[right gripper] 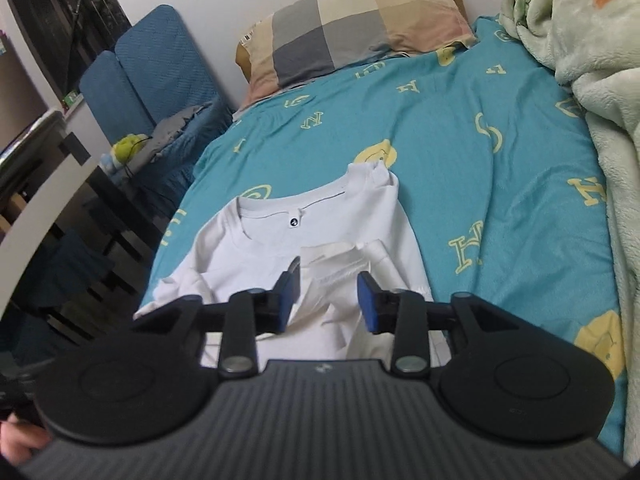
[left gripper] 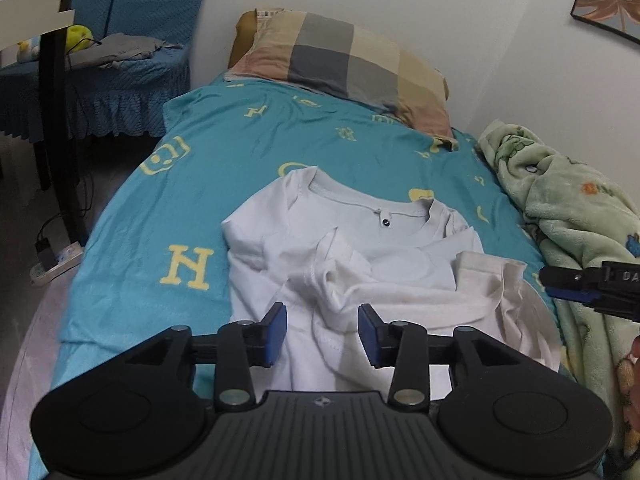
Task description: Fold clothes
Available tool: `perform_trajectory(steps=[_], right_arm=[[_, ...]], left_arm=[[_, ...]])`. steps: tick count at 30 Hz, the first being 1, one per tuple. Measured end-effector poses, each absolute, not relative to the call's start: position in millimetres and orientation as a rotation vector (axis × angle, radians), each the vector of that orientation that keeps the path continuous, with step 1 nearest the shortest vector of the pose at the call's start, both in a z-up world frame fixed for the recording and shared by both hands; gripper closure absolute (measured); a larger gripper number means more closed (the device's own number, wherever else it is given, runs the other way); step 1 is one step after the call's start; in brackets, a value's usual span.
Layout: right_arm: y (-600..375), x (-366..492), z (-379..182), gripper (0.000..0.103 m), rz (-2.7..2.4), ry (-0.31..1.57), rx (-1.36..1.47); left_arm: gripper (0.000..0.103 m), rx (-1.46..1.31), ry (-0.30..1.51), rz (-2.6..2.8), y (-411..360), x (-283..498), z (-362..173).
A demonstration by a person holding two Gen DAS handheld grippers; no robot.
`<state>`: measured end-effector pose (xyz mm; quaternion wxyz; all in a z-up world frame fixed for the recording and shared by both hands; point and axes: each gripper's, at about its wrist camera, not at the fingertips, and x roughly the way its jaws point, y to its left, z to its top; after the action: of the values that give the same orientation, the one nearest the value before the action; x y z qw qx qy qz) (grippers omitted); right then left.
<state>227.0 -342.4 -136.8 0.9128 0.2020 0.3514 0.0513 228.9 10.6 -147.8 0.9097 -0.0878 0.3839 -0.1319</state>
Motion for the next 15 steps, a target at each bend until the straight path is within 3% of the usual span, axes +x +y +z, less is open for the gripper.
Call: perform_trajectory(steps=[7,8,10,15], right_arm=[[-324,220,-162,0.064,0.091,0.901,0.382],[-322,221,-168,0.067,0.092,0.919,0.381],[-319,224,-173,0.091,0.082,0.925,0.359],[-331,229,-166,0.095,0.031,0.842,0.369]], left_arm=[[0.053,-0.154,0.846,-0.273,10,203,-147],[0.053,-0.138,0.849,-0.276,7,203,-149],[0.053,-0.108,0.854,-0.278,1,202,-152],[0.055,-0.080,0.880,-0.274,-4,205,-162]])
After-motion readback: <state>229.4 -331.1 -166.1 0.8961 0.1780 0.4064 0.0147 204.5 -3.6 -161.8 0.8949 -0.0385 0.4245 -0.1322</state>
